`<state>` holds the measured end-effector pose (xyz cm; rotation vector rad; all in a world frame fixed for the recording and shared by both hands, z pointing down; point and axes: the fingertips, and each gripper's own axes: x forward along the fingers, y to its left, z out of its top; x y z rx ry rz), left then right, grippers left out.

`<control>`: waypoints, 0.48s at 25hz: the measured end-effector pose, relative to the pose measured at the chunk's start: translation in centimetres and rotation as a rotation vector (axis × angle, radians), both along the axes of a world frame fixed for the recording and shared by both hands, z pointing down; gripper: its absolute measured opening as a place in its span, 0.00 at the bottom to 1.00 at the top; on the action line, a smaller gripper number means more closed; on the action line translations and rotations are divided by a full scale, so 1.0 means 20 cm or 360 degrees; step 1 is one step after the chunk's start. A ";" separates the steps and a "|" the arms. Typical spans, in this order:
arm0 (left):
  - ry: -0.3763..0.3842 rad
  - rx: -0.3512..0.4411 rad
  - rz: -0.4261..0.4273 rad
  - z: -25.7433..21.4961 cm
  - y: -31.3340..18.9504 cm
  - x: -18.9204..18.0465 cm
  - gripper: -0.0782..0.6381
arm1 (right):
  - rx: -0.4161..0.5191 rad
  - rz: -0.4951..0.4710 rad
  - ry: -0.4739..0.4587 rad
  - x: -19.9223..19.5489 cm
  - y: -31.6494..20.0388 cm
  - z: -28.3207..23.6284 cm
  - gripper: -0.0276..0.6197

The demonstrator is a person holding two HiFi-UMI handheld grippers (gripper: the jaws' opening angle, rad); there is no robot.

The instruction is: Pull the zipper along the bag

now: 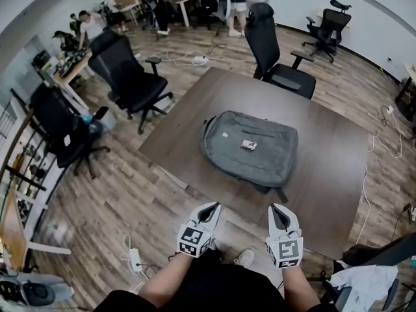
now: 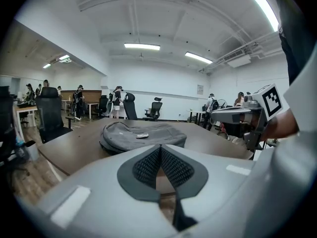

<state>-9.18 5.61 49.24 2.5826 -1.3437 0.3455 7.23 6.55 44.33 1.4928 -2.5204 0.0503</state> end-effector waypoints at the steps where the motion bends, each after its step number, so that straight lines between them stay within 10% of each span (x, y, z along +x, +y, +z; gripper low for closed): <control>1: 0.0001 -0.0013 0.0009 0.02 -0.01 0.01 0.13 | -0.0013 0.0004 0.0002 0.00 -0.01 0.01 0.05; 12: 0.0036 -0.0190 0.0116 0.22 -0.25 0.10 0.13 | -0.0128 0.0042 0.0084 -0.11 -0.18 0.13 0.05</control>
